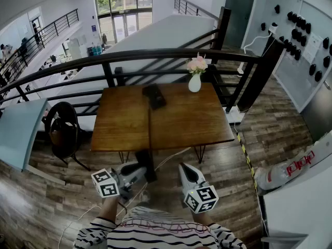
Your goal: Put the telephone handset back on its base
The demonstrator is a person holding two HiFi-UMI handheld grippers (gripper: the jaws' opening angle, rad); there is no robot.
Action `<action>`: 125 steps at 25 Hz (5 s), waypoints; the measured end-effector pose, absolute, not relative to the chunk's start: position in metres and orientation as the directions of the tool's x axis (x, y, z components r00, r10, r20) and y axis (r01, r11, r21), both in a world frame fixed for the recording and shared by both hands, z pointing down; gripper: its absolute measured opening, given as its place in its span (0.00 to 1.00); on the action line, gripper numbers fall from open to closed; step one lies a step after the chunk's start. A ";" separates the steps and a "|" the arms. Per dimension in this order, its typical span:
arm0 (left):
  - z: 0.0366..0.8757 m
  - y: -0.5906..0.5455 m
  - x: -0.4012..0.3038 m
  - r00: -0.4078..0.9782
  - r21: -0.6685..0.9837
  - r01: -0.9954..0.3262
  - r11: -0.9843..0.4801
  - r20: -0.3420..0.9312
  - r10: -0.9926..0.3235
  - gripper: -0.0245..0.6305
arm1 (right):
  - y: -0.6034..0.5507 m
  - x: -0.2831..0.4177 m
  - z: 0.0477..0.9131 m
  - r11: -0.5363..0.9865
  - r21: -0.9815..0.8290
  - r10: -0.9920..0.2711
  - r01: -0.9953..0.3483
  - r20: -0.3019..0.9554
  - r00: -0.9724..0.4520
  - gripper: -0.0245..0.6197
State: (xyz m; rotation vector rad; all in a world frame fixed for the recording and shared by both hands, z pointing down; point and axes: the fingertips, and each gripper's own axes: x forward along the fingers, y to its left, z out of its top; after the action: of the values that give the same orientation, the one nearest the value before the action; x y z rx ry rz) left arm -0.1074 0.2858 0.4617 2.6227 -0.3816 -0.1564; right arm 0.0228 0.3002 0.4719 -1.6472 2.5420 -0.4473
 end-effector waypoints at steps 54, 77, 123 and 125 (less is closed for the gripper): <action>0.488 -0.019 -0.009 0.914 0.612 -0.288 -0.736 -0.054 -0.403 0.14 | -0.008 0.126 0.499 0.431 -0.345 -0.843 -0.834 0.176 -0.509 0.04; 0.489 -0.103 -0.044 0.887 0.652 -0.320 -0.687 -0.047 -0.459 0.14 | -0.100 0.099 0.492 0.473 -0.331 -0.810 -0.817 0.201 -0.551 0.04; 0.677 -0.405 -0.047 0.855 0.844 -0.336 -0.418 0.087 -0.512 0.14 | -0.298 0.101 0.577 0.469 -0.393 -0.694 -0.791 0.389 -0.605 0.04; 0.682 -0.407 -0.047 0.854 0.853 -0.329 -0.406 0.085 -0.514 0.14 | -0.300 0.101 0.580 0.474 -0.393 -0.686 -0.788 0.396 -0.610 0.04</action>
State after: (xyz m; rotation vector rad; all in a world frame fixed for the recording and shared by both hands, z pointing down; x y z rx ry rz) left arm -0.0473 -0.4069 0.6825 2.0294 -0.6167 -0.2325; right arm 0.1012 -0.3003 0.5798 -1.4427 2.8507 -0.9238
